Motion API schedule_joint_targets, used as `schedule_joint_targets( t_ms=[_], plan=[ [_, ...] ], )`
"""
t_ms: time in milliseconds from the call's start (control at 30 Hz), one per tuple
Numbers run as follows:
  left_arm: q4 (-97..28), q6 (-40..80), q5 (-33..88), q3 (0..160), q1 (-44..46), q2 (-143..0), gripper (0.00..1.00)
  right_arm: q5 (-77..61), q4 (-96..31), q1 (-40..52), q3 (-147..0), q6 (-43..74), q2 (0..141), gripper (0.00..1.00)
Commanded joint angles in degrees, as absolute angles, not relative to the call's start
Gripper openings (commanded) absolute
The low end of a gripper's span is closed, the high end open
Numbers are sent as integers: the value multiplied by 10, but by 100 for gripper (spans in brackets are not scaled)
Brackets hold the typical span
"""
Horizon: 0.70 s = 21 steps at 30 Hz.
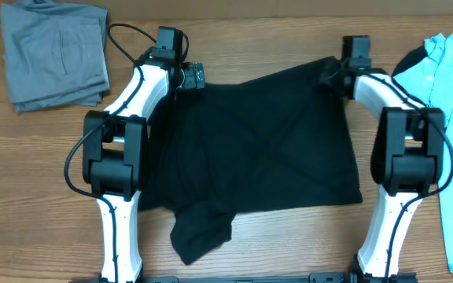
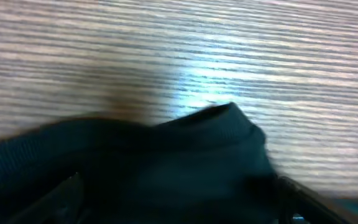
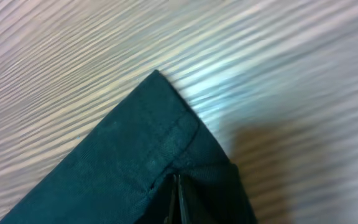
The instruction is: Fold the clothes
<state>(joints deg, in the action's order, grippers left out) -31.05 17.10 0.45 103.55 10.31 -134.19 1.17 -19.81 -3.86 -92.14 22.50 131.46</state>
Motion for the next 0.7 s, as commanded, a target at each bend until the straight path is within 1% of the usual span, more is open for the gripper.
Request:
schedule_joint_targets(
  t_ms=[0, 133, 267, 300, 367, 500, 600, 633, 667],
  plan=[
    [-298, 142, -6, 1031, 105, -1380, 100, 102, -237, -109, -893, 229, 1374, 4],
    [-273, 134, -7, 1031, 105, -1394, 100, 115, -255, -134, -898, 214, 1374, 4],
    [-239, 133, -6, 1050, 105, -1390, 100, 115, -290, -139, -925, 209, 1374, 15],
    [-240, 132, -6, 1068, 105, -1390, 100, 115, -306, -139, -940, 209, 1374, 24],
    [-249, 125, -6, 1101, 105, -1390, 100, 115, -340, -138, -972, 210, 1374, 27],
    [-316, 102, -6, 1211, 105, -1390, 100, 115, -426, -134, -1059, 231, 1373, 37],
    [-378, 98, -17, 1303, 105, -1390, 100, 104, -495, -132, -1133, 258, 1366, 40],
    [-403, 98, -18, 1330, 105, -1390, 100, 93, -515, -132, -1157, 258, 1362, 43],
    [-441, 98, -17, 1368, 105, -1390, 100, 82, -535, -132, -1178, 258, 1356, 48]
  ],
)
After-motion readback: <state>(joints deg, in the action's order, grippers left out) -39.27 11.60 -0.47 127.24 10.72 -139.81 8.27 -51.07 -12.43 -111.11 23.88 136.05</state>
